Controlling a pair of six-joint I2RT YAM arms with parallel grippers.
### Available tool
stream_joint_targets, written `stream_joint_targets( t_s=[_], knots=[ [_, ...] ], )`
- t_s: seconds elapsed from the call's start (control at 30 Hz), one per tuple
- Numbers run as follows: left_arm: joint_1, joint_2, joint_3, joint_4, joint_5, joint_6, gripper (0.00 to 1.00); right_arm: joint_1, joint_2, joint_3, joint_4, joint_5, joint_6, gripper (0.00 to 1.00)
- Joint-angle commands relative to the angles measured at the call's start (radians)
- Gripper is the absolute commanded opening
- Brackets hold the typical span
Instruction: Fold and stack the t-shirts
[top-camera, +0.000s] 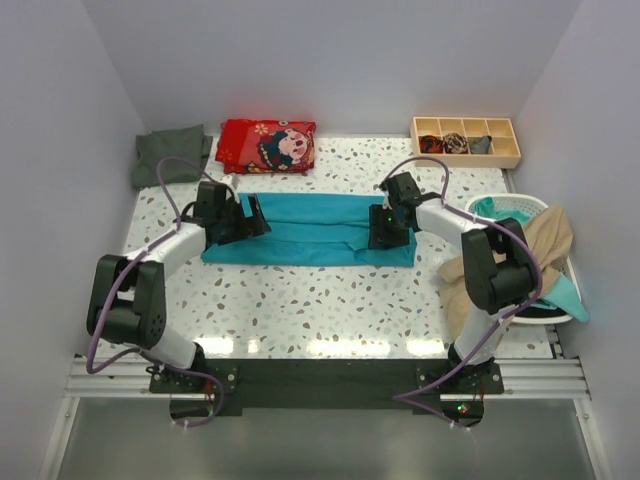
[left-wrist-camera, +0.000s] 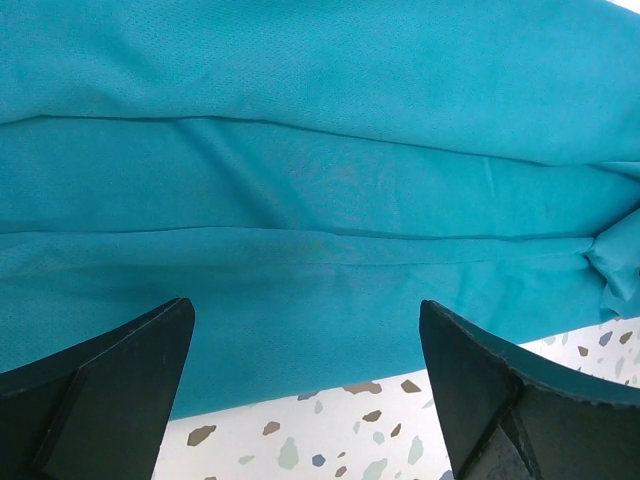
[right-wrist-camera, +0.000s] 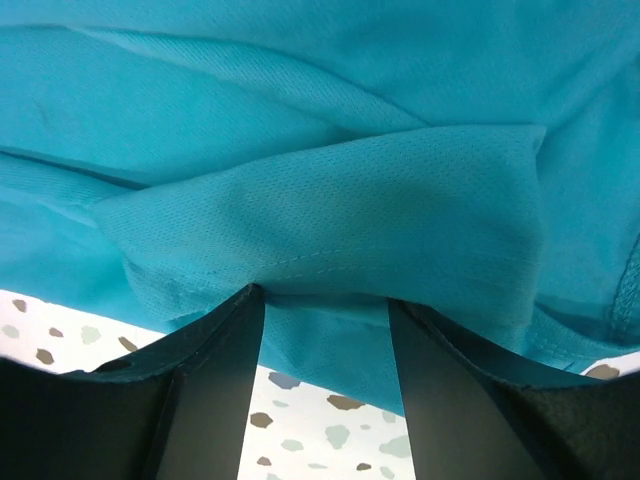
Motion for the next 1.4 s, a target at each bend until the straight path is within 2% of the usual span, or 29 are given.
stream_joint_targets(
  t_s=[0.0,0.23,0.5,0.63,0.8,0.9,1.2,1.37],
  knots=[
    [-0.007,0.015,0.028,0.035,0.010,0.010,1.00,0.001,0.012,0.092,0.048,0.008,-0.020,0.57],
    [-0.007,0.044,0.037,0.031,0.010,0.018,1.00,0.000,0.070,0.180,0.028,-0.001,-0.033,0.58],
    [-0.007,0.056,0.044,0.021,0.002,0.024,1.00,0.001,0.231,0.373,0.022,-0.026,-0.048,0.58],
    [-0.007,0.044,0.047,0.019,-0.014,0.036,1.00,0.001,0.231,0.441,0.008,-0.027,-0.063,0.59],
    [-0.007,0.018,0.089,0.050,-0.062,0.035,1.00,0.001,0.112,0.387,0.030,0.020,-0.074,0.61],
    [-0.008,0.022,0.114,0.114,-0.086,0.014,1.00,0.000,0.093,0.353,0.034,0.025,-0.073,0.61],
    [-0.007,0.141,0.131,0.324,-0.163,0.000,1.00,0.000,0.125,0.277,0.089,0.022,-0.054,0.61],
    [-0.007,0.237,0.140,0.343,-0.168,0.000,1.00,0.000,0.176,0.283,0.100,0.029,-0.046,0.61]
  ],
)
